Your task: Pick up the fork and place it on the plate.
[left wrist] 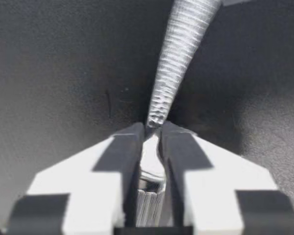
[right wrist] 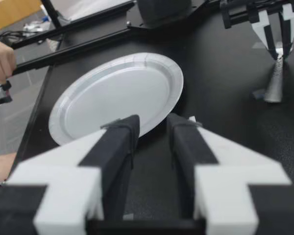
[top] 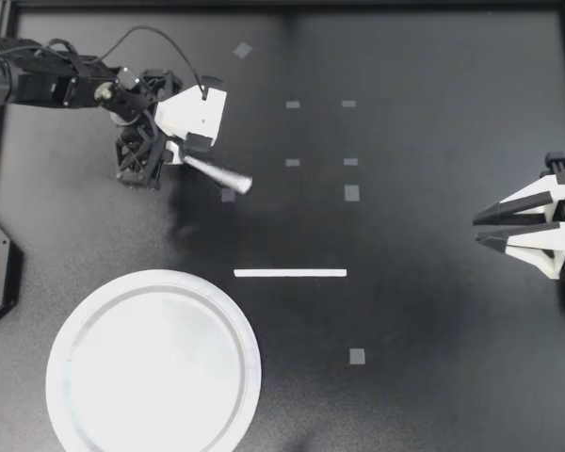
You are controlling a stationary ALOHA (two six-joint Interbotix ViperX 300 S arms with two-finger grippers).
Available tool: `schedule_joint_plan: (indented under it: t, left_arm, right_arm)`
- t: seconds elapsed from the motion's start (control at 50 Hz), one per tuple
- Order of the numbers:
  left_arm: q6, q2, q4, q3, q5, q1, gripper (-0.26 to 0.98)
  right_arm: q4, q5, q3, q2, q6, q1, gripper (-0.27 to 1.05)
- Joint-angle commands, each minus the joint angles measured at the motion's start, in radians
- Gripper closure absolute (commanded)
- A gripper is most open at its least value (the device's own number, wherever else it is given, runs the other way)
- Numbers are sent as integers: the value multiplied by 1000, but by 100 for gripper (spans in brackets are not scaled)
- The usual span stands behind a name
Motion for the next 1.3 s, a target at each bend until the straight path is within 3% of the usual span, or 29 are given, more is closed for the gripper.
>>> schedule_joint_plan:
  t: [0.0, 0.2, 0.28, 0.42, 0.62, 0.84, 0.92, 0.98, 1.14, 1.2, 1.28]
  left_arm:
    - [0, -14, 0, -5, -2, 6, 59]
    - [-15, -49, -12, 0, -2, 3, 61]
    - [-21, -107, -51, -6, 0, -12, 62]
    - [-20, -215, -192, -15, -6, -60, 62]
    - [-12, -258, -526, -8, -64, -121, 62]
    - [-12, -247, -900, -35, -67, -193, 62]
    - [-12, -253, -1083, -44, -51, -209, 62]
    - [-12, -264, -1256, -49, -18, -209, 62]
    - [-11, -265, -1646, -43, 78, -209, 62]
    - [-11, -256, -1741, -44, 124, -209, 62]
    - [-11, -244, -1796, -54, 164, -209, 62]
  right_arm:
    - [0, -11, -12, 3, -2, -3, 37]
    - [0, -12, -17, 3, -3, -3, 37]
    - [0, -12, -23, 5, -11, -3, 37]
    - [-14, -12, -43, 15, -41, -5, 36]
    - [-71, -12, -121, 69, -313, -52, 32]
    - [-91, -15, -179, 196, -813, -169, 11]
    - [-92, -40, -202, 238, -959, -221, 10]
    - [-97, -44, -227, 262, -1065, -239, 10]
    - [-100, -81, -293, 319, -1451, -255, 10]
    - [-94, -140, -304, 336, -1600, -255, 9]
    - [-74, -247, -302, 356, -1767, -253, 9]
